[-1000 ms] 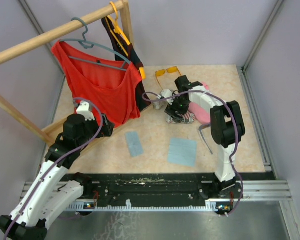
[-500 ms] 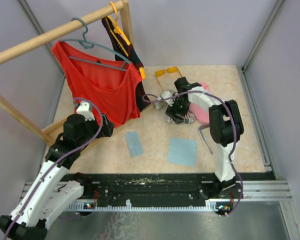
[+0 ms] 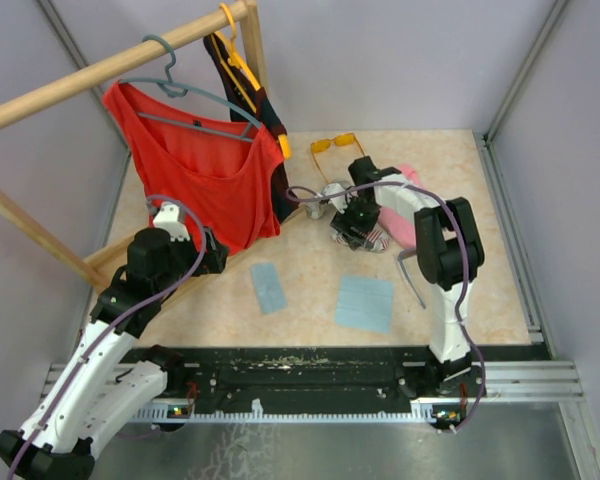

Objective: Organize the sunglasses
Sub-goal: Pick up the sunglasses case from the center of the board.

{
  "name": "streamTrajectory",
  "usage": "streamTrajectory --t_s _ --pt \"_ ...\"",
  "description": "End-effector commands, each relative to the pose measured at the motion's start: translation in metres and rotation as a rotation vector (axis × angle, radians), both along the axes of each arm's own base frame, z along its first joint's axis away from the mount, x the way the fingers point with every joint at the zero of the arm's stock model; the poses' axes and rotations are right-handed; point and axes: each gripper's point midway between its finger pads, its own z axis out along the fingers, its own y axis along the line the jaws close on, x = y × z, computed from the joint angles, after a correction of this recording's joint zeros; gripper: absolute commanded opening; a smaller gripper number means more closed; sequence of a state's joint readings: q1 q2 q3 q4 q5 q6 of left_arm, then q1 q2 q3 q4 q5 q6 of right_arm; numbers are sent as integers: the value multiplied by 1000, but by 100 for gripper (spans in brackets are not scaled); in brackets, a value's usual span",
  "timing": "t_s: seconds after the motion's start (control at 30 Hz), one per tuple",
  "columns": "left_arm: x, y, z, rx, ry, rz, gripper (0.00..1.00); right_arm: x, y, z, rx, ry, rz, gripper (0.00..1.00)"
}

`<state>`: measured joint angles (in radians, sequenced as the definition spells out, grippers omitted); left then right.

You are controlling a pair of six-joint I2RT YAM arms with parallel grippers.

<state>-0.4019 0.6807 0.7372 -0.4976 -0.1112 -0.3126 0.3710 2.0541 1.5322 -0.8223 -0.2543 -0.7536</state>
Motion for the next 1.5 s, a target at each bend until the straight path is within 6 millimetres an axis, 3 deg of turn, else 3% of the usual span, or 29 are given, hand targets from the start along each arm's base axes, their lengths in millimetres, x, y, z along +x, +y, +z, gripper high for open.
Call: streamTrajectory --t_s 0.0,0.13,0.33,0.57,0.67,0.93,1.07,1.2,1.33,1.47 --pt "3 2 3 2 -18 9 100 20 15 51 107 -129 -115 33" --pt "3 2 7 -8 -29 12 100 21 18 76 173 -165 -289 1" --pt "0 -2 19 -51 -59 -2 100 -7 23 113 351 -184 -488 0" --pt "-14 -23 44 -139 -144 -135 100 -54 36 182 770 -296 -581 0" --pt "-21 -28 52 -169 -134 -164 100 -77 30 211 932 -336 -654 0" --pt "-44 -51 96 -241 -274 -354 100 -135 40 270 1250 -288 -571 0" --pt "-49 -74 100 -282 -219 -484 100 -158 47 302 1373 -285 -538 0" --pt "-58 -90 109 -338 -255 -563 100 -176 70 323 1458 -255 -497 0" --pt "-69 -108 116 -387 -280 -652 100 -191 106 336 1489 -249 -424 0" --pt "-86 -122 136 -427 -366 -770 100 -205 130 360 1559 -234 -347 0"
